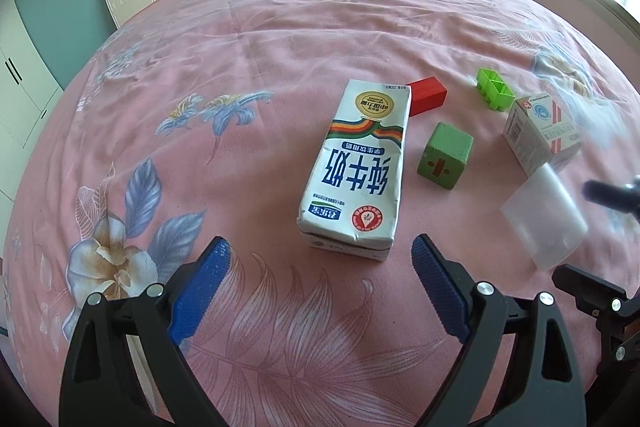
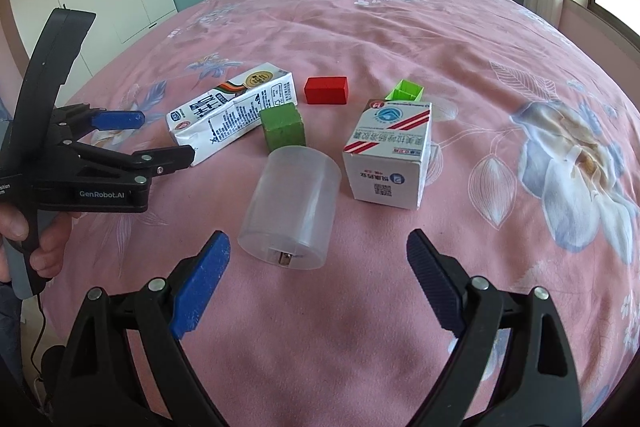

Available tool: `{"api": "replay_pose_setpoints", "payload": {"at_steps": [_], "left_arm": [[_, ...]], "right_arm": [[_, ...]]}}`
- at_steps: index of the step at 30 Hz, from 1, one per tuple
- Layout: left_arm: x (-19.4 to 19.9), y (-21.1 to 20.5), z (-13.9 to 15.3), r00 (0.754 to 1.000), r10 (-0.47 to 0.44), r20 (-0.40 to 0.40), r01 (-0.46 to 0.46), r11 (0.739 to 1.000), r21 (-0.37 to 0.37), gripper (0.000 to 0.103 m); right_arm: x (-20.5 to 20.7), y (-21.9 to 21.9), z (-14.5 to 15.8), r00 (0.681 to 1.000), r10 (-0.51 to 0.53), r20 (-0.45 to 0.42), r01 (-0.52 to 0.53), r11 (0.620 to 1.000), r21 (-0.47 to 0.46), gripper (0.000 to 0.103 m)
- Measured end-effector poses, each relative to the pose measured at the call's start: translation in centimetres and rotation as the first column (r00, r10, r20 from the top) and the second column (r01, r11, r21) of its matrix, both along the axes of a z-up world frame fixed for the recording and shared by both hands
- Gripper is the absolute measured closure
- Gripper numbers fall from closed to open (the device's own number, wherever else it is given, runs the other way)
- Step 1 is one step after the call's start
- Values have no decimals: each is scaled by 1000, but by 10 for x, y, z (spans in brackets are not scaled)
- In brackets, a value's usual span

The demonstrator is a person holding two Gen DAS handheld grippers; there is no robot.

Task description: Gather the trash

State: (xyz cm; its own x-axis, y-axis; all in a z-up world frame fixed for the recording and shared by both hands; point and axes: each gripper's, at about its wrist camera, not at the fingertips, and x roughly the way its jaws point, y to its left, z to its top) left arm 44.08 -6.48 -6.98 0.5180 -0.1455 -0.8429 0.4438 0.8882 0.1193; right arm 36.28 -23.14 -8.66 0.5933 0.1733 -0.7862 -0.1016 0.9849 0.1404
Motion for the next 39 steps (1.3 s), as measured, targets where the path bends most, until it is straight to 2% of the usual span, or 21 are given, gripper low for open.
{"api": "replay_pose_setpoints", "payload": {"at_steps": [3,5,10,12,14,15,17,22,31,39], "left_arm": [[7,-2,-2,1000,-11,-8,11,1000,0,9],[11,-4,-4,1000,-15,-12,15,1000,3,9],[15,-9,-12,999,-35,-28,35,999,1,9],[16,-10,-13,999,-39,-29,39,999,-1,9],[17,-12,-15,999,-43,-29,43,999,2,10],[19,-13,-16,999,-41,-31,41,999,1,11],[22,-14,-17,998,-42,-42,42,999,-11,24],[23,-19,-19,996,-66,-54,64,998,-30,46],[15,-22,-18,997,-77,-31,77,997,-23,52],[-2,-14,-14,998,-67,-13,67,998,-6,53]], "right_arm": [[6,6,-2,1000,9,0,-9,1000,-7,15],[10,9,-4,1000,9,0,-9,1000,-25,24],[20,13,-13,999,26,-25,-26,999,-34,27],[21,14,-14,999,28,-25,-29,999,-40,33],[23,15,-16,999,35,-31,-37,998,-46,43],[24,16,-17,999,41,-33,-43,998,-49,45],[25,18,-18,998,45,-32,-47,997,-61,52],[24,21,-17,998,59,-23,-61,994,-89,54],[18,17,-18,998,56,-21,-57,995,-80,56],[4,12,-13,999,50,-21,-52,996,-68,56]]}}
